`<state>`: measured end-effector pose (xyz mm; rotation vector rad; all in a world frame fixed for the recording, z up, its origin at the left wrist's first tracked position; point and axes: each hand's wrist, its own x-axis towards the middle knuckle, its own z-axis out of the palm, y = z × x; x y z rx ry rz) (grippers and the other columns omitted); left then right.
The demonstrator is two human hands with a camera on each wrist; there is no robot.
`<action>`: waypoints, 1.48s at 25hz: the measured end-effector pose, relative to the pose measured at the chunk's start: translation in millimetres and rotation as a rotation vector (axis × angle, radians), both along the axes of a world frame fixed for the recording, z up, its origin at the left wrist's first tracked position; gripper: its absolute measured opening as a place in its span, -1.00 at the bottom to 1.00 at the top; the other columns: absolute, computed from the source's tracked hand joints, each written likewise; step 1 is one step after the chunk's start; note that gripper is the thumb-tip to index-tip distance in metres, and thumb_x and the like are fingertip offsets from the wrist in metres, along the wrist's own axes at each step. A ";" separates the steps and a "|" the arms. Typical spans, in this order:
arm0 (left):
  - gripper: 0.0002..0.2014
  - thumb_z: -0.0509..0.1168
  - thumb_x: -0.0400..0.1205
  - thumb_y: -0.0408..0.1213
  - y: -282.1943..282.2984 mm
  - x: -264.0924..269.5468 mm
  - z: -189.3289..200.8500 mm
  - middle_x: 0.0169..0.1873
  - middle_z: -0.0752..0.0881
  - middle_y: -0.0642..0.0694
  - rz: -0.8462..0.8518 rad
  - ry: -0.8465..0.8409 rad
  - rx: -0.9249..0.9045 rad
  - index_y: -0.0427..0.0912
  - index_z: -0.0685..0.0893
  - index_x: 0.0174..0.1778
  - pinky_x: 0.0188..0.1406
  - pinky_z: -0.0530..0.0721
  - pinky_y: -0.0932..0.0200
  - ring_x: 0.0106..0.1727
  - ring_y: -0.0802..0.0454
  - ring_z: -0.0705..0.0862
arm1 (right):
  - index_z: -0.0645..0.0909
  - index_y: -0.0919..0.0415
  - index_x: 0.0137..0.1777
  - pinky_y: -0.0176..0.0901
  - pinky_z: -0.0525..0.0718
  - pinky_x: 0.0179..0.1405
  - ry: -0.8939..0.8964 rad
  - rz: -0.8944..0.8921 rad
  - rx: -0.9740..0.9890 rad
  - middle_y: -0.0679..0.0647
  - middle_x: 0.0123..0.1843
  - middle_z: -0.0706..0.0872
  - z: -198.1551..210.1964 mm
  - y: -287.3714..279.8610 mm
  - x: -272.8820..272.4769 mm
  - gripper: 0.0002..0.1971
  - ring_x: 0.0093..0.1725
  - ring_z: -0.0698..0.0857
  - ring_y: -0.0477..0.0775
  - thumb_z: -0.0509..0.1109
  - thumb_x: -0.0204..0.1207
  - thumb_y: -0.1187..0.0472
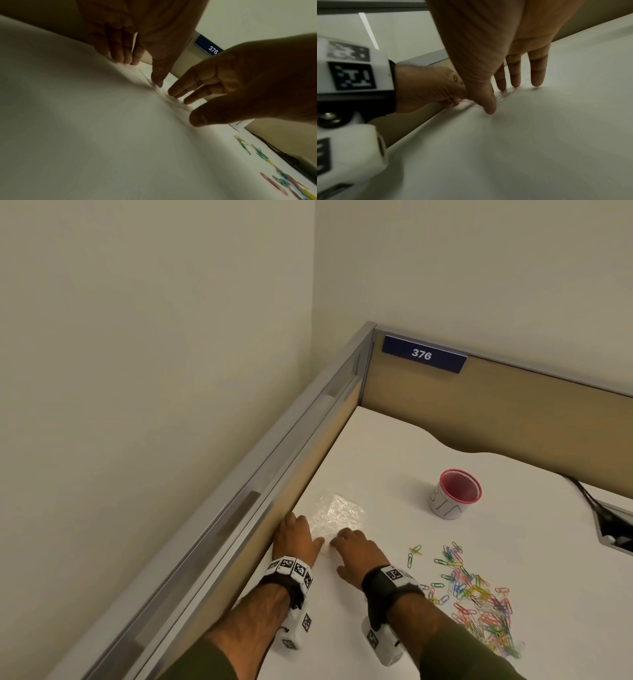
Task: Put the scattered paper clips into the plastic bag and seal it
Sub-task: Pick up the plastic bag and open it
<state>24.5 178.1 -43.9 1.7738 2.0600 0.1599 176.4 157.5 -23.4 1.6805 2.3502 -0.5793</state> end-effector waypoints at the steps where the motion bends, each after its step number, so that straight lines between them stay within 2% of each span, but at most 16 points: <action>1: -0.48 0.40 0.60 0.09 0.9 1.8 -1.6 0.38 0.53 -0.17 0.016 0.002 0.011 -0.17 0.55 0.35 0.37 0.56 0.00 0.40 -0.13 0.54 | 0.45 0.12 0.40 0.10 0.59 0.25 -0.003 0.000 -0.001 0.12 0.44 0.43 -0.8 -0.4 1.3 -0.53 0.39 0.43 0.22 0.35 0.46 0.22; 6: -0.65 0.48 0.55 0.00 13.6 6.7 0.0 0.16 0.66 -0.15 0.095 -0.115 -0.003 -0.18 0.67 0.08 0.26 0.66 -0.04 0.22 -0.14 0.65 | 0.47 0.09 0.37 0.09 0.60 0.24 0.031 -0.019 0.001 0.10 0.42 0.44 -1.7 2.3 1.2 -0.55 0.37 0.43 0.20 0.37 0.46 0.17; 8: -0.74 0.48 0.57 -0.08 16.8 6.4 2.1 -0.02 0.72 -0.10 0.137 -0.224 -0.028 -0.19 0.65 -0.04 0.09 0.72 -0.02 0.05 -0.10 0.70 | 0.47 0.08 0.37 0.10 0.60 0.25 0.043 -0.028 -0.008 0.09 0.42 0.43 -0.6 3.9 1.9 -0.55 0.37 0.43 0.19 0.39 0.46 0.13; 9: -0.79 0.47 0.59 -0.15 16.8 6.9 3.7 -0.09 0.71 -0.08 0.177 -0.340 -0.047 -0.17 0.61 -0.04 -0.03 0.72 0.03 -0.05 -0.06 0.70 | 0.47 0.07 0.38 0.10 0.60 0.25 0.050 -0.036 -0.015 0.09 0.42 0.44 0.3 4.6 2.3 -0.54 0.37 0.43 0.19 0.40 0.47 0.11; 10: -0.81 0.45 0.61 -0.21 15.7 7.3 5.4 -0.10 0.71 -0.09 0.222 -0.475 -0.072 -0.15 0.60 0.04 -0.14 0.70 0.09 -0.11 -0.04 0.70 | 0.46 0.06 0.39 0.10 0.60 0.25 0.059 -0.044 -0.021 0.08 0.42 0.44 0.9 4.7 2.8 -0.52 0.36 0.43 0.18 0.42 0.46 0.08; 13: -0.70 0.32 0.70 -0.36 14.1 6.4 7.7 -0.01 0.75 -0.21 0.363 -0.837 -0.152 -0.11 0.57 0.35 -0.46 0.73 0.17 -0.27 -0.07 0.75 | 0.44 0.05 0.38 0.10 0.61 0.22 0.051 -0.062 -0.026 0.08 0.37 0.48 4.4 5.4 4.3 -0.45 0.33 0.46 0.17 0.48 0.42 0.00; 15: -0.66 0.24 0.73 -0.45 12.9 5.8 7.2 0.06 0.75 -0.34 0.403 -0.963 -0.201 -0.13 0.54 0.42 -0.54 0.75 0.17 -0.30 -0.12 0.76 | 0.46 0.05 0.34 0.09 0.61 0.19 0.045 -0.091 -0.016 0.07 0.31 0.52 6.0 4.9 6.3 -0.45 0.29 0.49 0.16 0.50 0.39 -0.08; 17: -0.61 0.23 0.72 -0.52 9.7 6.9 6.5 0.13 0.73 -0.43 0.400 -1.039 -0.241 -0.15 0.51 0.45 -0.53 0.78 0.14 -0.28 -0.16 0.77 | 0.50 0.07 0.29 0.06 0.61 0.16 0.054 -0.118 0.003 0.08 0.26 0.57 7.3 3.5 7.7 -0.52 0.24 0.53 0.16 0.45 0.44 -0.11; 20: -0.53 0.27 0.66 -0.60 5.3 10.2 5.1 0.10 0.74 -0.46 0.366 -1.070 -0.213 -0.19 0.49 0.48 -0.43 0.81 0.10 -0.23 -0.16 0.79 | 0.57 0.16 0.17 0.06 0.63 0.09 0.052 -0.141 0.049 0.16 0.16 0.65 13.6 3.2 6.8 -0.71 0.13 0.63 0.22 0.24 0.61 -0.01; 23: -0.51 0.29 0.65 -0.56 6.8 9.7 12.2 0.10 0.73 -0.43 0.384 -1.063 -0.102 -0.15 0.51 0.50 -0.36 0.84 0.04 -0.17 -0.20 0.80 | 0.61 0.22 0.08 0.04 0.65 0.03 0.028 -0.159 0.067 0.20 0.09 0.70 18.2 3.5 12.2 -0.73 0.04 0.69 0.27 0.14 0.68 0.08; 26: -0.53 0.27 0.69 -0.50 5.9 8.2 36.1 0.09 0.75 -0.29 0.319 -0.998 0.022 -0.02 0.51 0.49 -0.38 0.84 0.12 -0.05 -0.10 0.78 | 0.60 0.16 0.15 0.03 0.63 0.08 0.034 -0.189 0.051 0.15 0.15 0.69 17.9 1.6 25.5 -0.71 0.10 0.68 0.23 0.17 0.66 0.00; 29: -0.52 0.26 0.71 -0.47 0.6 9.1 59.9 0.01 0.78 -0.18 0.227 -0.928 0.155 0.05 0.48 0.51 -0.41 0.81 0.23 -0.14 0.06 0.77 | 0.57 0.06 0.25 0.00 0.62 0.16 0.125 -0.252 0.033 0.04 0.22 0.67 20.3 -3.5 33.8 -0.63 0.17 0.65 0.13 0.26 0.59 -0.14; 33: -0.50 0.27 0.72 -0.43 -11.2 11.1 79.1 0.01 0.78 -0.13 0.174 -0.885 0.253 0.06 0.46 0.54 -0.42 0.77 0.30 -0.14 0.00 0.81 | 0.59 0.05 0.21 -0.05 0.65 0.13 0.228 -0.265 0.118 0.02 0.19 0.68 37.5 -12.7 39.7 -0.68 0.12 0.66 0.07 0.29 0.59 -0.11; 35: -0.50 0.28 0.71 -0.43 -19.6 15.1 87.7 0.08 0.75 -0.16 0.201 -0.904 0.263 0.04 0.46 0.56 -0.43 0.77 0.31 -0.10 -0.03 0.81 | 0.57 0.01 0.22 -0.09 0.66 0.10 0.317 -0.255 0.197 -0.02 0.19 0.67 52.0 -19.0 41.0 -0.68 0.11 0.66 0.03 0.34 0.56 -0.11; 37: -0.50 0.29 0.71 -0.42 -30.5 24.2 95.9 0.10 0.73 -0.20 0.248 -0.944 0.251 0.03 0.47 0.55 -0.42 0.78 0.29 -0.17 -0.03 0.82 | 0.54 -0.02 0.25 -0.12 0.66 0.12 0.368 -0.207 0.263 -0.06 0.22 0.63 67.1 -28.1 42.5 -0.63 0.14 0.63 0.01 0.40 0.51 -0.12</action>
